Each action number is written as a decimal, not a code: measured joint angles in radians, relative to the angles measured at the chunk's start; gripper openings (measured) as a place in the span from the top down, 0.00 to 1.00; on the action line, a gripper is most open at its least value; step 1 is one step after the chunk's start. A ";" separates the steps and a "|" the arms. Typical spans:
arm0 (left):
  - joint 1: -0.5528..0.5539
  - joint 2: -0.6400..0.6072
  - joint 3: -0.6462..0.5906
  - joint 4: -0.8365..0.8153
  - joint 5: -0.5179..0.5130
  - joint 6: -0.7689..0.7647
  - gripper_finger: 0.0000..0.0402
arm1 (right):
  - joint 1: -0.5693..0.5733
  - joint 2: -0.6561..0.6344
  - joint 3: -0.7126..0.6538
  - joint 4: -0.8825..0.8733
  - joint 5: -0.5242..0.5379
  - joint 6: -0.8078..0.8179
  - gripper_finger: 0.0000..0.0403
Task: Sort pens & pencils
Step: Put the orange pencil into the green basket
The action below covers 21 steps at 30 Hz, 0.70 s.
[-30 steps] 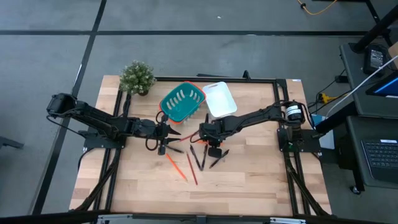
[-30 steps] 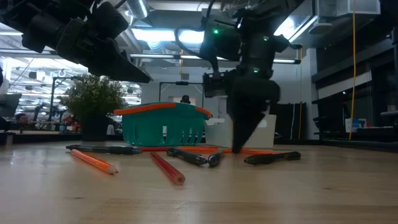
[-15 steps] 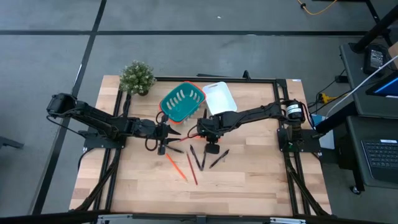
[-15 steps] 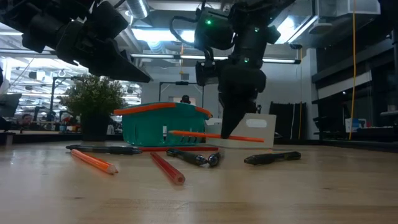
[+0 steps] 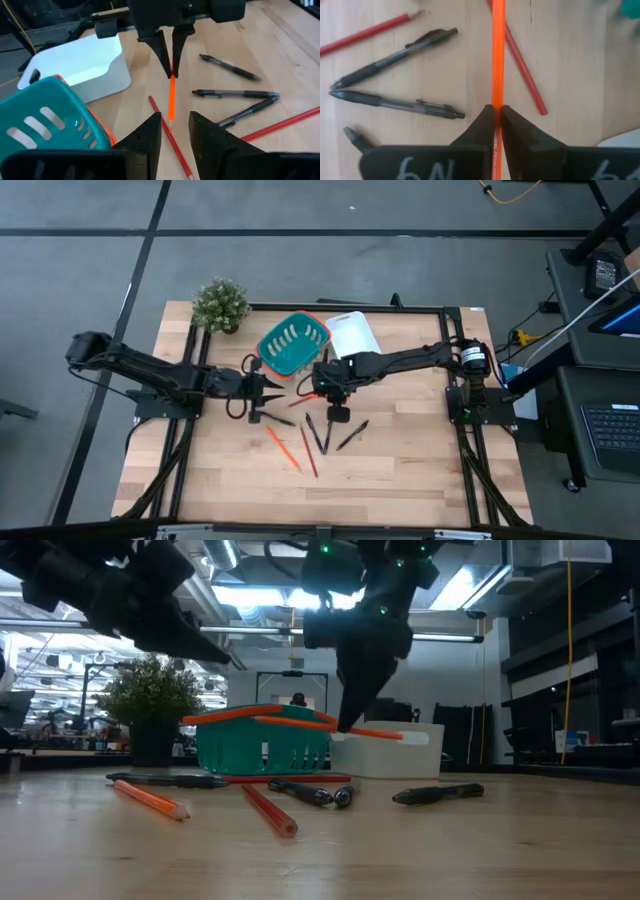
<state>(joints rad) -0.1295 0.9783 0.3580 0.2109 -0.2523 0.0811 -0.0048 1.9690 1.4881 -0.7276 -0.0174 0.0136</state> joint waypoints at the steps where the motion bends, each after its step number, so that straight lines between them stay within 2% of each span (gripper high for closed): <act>1: 0.000 -0.016 0.000 -0.012 0.000 0.000 0.77 | 0.000 0.000 0.008 -0.005 0.007 -0.002 0.93; 6: 0.000 -0.082 -0.001 -0.078 -0.006 0.001 0.77 | 0.000 0.000 0.052 -0.032 0.052 -0.021 0.93; 13: 0.000 -0.153 -0.053 -0.081 -0.069 0.008 0.77 | -0.001 -0.002 0.119 -0.050 0.078 -0.046 0.93; 21: 0.000 -0.235 -0.079 -0.079 -0.073 0.044 0.77 | -0.021 -0.002 0.168 -0.050 0.080 -0.079 0.93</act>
<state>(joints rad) -0.1295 0.7436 0.2786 0.1314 -0.3254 0.1246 -0.0261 1.9675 1.6564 -0.7772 0.0628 -0.0653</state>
